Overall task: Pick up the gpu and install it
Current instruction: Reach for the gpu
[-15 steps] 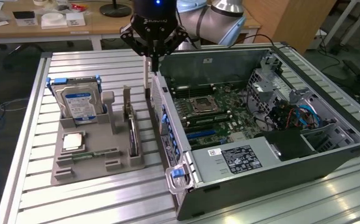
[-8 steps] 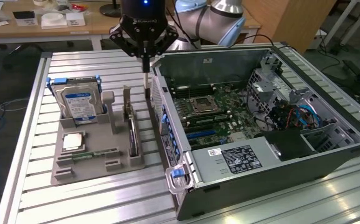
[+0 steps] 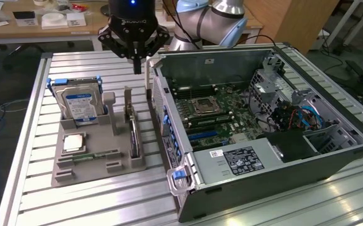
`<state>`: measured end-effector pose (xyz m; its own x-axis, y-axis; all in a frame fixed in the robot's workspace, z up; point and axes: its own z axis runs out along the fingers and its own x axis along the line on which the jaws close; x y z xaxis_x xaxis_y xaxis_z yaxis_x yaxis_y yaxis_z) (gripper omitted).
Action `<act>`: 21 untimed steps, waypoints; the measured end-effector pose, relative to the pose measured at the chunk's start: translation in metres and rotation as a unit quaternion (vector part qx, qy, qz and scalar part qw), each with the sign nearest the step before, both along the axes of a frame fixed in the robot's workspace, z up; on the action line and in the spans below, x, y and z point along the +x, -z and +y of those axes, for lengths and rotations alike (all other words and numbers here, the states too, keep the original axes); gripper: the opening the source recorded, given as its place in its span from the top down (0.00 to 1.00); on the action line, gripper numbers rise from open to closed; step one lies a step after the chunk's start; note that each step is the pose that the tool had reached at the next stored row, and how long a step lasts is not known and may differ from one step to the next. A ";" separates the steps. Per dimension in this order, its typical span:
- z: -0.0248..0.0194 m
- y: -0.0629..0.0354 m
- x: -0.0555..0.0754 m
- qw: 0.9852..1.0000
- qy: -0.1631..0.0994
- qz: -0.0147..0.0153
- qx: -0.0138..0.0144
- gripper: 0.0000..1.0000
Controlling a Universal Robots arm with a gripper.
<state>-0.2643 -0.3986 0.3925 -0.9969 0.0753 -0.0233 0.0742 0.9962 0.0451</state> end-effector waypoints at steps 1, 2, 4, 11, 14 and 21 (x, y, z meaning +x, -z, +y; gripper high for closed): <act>0.0000 0.0000 -0.002 1.000 0.000 0.000 0.000 0.89; 0.0000 0.0000 -0.003 1.000 0.000 0.000 0.000 0.89; 0.0000 0.0000 -0.005 1.000 0.000 0.000 0.000 0.89; 0.0000 0.0000 -0.012 1.000 0.000 0.000 0.000 0.89; -0.0027 0.0000 -0.013 1.000 0.000 0.000 0.000 0.89; -0.0218 0.0002 -0.013 1.000 0.000 0.000 0.000 0.89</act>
<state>-0.2775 -0.4204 0.3923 -0.9969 0.0754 -0.0233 0.0743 0.9962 0.0450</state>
